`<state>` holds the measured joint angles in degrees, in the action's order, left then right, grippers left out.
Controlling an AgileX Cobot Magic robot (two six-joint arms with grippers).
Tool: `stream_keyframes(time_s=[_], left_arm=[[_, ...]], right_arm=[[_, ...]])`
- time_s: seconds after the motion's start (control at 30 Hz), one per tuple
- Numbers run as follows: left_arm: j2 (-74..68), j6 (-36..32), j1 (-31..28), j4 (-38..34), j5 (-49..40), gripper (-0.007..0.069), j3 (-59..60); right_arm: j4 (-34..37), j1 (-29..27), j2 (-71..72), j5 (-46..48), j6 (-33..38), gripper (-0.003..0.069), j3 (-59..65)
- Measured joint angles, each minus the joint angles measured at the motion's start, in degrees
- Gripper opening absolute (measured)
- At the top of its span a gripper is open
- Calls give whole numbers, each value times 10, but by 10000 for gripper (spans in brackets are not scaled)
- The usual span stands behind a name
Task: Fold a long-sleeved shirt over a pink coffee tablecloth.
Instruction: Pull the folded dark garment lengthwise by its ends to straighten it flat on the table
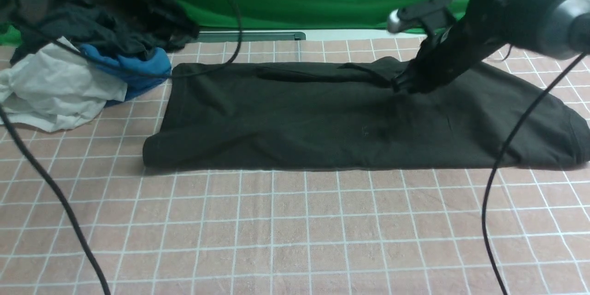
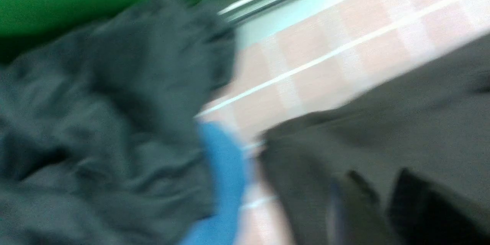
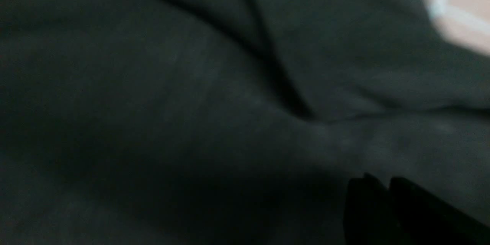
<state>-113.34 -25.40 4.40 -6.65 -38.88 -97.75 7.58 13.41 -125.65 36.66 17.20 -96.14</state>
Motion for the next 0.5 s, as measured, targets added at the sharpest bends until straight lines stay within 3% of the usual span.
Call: stream_keyframes(time_s=[0.03, 0.1, 0.33, 0.5], left_arm=[[31, -23, 17, -33, -7, 36, 13], [65, -33, 39, -46, -11, 18, 38], [179, -38, 97, -52, 6, 15, 151], [307, -28, 145, -57, 61, 14, 275]], right_arm=[[22, 0, -15, -1, 12, 57, -13], [38, 0, -31, -4, 19, 56, -32], [54, 0, -78, -14, 28, 55, -93], [57, -1, -91, -112, 28, 56, -122]])
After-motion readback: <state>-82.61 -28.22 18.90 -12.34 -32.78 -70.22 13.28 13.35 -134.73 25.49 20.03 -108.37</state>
